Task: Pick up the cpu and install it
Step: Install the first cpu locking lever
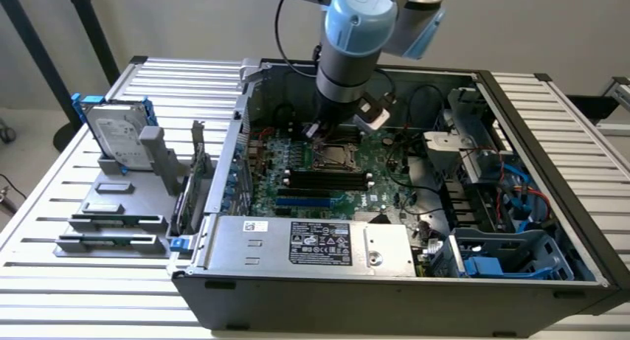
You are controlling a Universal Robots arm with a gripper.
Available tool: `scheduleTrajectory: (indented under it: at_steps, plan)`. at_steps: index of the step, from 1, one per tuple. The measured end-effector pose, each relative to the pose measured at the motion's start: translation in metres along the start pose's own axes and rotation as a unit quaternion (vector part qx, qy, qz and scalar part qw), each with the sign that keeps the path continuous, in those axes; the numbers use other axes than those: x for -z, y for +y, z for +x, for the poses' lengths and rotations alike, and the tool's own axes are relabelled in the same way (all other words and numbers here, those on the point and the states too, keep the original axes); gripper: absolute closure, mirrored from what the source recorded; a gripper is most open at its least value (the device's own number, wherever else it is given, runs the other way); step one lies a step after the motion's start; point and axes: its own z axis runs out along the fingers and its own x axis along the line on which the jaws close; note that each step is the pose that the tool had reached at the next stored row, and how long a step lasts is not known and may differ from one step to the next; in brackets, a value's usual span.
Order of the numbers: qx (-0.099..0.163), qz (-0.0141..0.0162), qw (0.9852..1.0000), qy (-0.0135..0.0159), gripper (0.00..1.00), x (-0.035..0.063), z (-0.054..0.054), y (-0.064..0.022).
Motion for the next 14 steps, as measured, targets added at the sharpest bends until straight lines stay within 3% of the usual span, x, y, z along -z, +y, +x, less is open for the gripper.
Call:
scheduleTrajectory:
  at_steps: [14]
  plan:
    - [0.003,-0.0023,1.0000,-0.0046,0.89,-0.0011,0.0068,0.0076]
